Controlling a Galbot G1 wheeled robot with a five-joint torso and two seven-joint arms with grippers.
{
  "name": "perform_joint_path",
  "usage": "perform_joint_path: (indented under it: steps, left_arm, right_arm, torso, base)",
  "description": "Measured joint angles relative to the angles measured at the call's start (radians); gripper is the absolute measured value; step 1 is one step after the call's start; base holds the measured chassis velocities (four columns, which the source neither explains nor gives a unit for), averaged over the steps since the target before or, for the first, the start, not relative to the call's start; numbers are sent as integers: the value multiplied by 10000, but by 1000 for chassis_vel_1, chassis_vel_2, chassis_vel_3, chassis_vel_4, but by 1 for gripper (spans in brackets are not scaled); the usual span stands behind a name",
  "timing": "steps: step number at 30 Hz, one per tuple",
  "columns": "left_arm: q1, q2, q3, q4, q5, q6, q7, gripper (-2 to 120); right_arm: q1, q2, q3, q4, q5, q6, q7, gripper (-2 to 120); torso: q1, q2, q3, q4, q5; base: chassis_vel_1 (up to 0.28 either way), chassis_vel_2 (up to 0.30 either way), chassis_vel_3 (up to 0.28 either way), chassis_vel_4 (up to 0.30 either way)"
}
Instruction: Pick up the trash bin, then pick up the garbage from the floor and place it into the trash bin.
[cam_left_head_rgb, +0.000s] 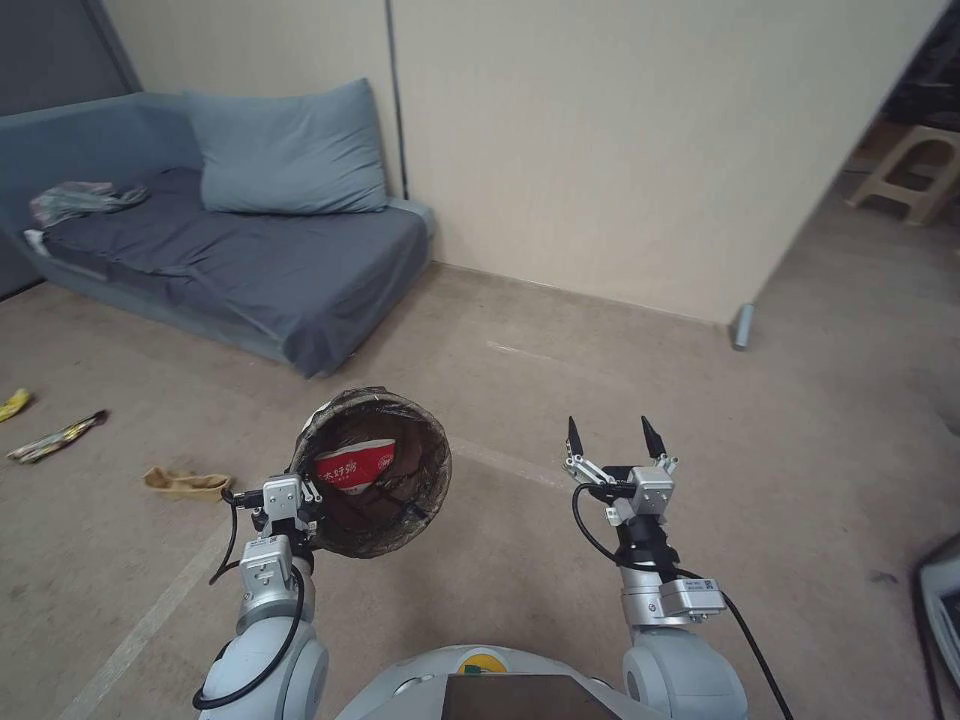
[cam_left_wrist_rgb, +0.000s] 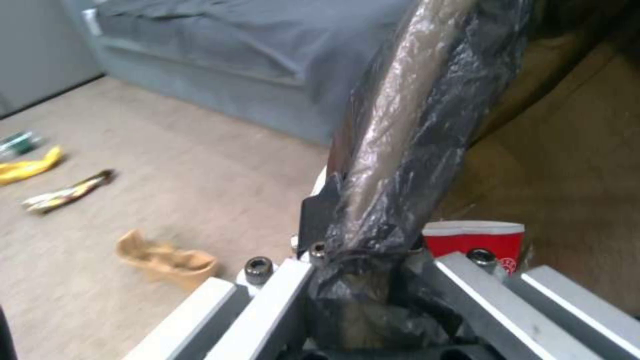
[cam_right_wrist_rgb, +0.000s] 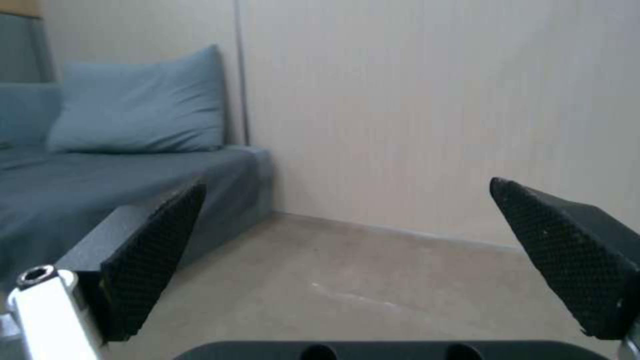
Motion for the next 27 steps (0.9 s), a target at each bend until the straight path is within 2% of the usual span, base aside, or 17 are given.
perform_joint_path:
  steps: [27]
  left_arm:
    - [131,66,9,-155,79,-40,18,0]
  right_arm:
    - [210,-98,21,-46,21,-150,-126,100]
  torso:
    - [0,0,0,1,-1]
  base:
    - [125,127,125,121]
